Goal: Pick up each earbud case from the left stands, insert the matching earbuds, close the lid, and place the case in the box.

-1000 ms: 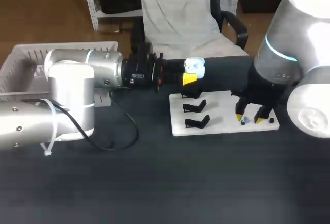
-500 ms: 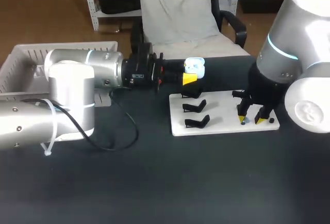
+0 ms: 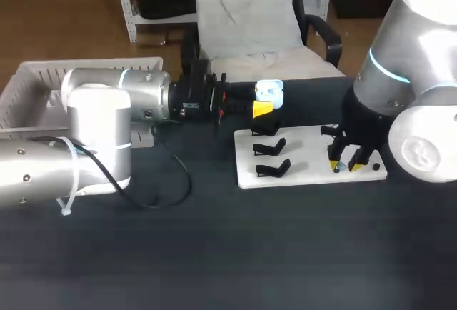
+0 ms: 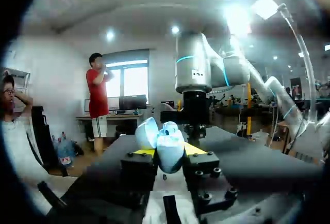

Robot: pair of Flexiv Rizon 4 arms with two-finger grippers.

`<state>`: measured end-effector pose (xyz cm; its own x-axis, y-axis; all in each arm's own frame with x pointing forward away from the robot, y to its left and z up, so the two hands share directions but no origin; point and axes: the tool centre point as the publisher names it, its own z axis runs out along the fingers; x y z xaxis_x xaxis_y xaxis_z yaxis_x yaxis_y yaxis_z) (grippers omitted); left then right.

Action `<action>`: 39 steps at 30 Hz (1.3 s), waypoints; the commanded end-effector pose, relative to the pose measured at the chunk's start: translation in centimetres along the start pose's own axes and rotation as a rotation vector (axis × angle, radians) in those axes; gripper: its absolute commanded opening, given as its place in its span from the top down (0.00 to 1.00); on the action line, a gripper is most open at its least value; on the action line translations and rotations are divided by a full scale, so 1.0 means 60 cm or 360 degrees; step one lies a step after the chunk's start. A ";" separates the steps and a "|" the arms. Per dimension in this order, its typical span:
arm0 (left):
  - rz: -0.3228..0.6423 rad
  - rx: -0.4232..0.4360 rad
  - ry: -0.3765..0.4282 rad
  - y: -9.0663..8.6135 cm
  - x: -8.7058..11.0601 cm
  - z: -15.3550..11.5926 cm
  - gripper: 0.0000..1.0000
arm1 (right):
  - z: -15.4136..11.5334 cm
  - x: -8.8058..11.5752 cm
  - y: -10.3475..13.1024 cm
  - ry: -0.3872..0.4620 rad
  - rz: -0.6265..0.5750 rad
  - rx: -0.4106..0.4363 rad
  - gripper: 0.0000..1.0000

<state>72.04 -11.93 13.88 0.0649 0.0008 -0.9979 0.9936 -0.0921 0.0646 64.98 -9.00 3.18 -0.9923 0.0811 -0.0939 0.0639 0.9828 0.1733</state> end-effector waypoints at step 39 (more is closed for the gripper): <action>0.0005 -0.0006 -0.0003 -0.001 0.001 0.000 1.00 | 0.004 -0.008 0.000 0.0021 0.0042 0.0009 1.00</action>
<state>72.04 -11.93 13.88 0.0649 0.0008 -0.9979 0.9936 -0.0921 0.0646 65.37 -9.09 2.79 -0.9915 0.1033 -0.0794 0.0882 0.9808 0.1737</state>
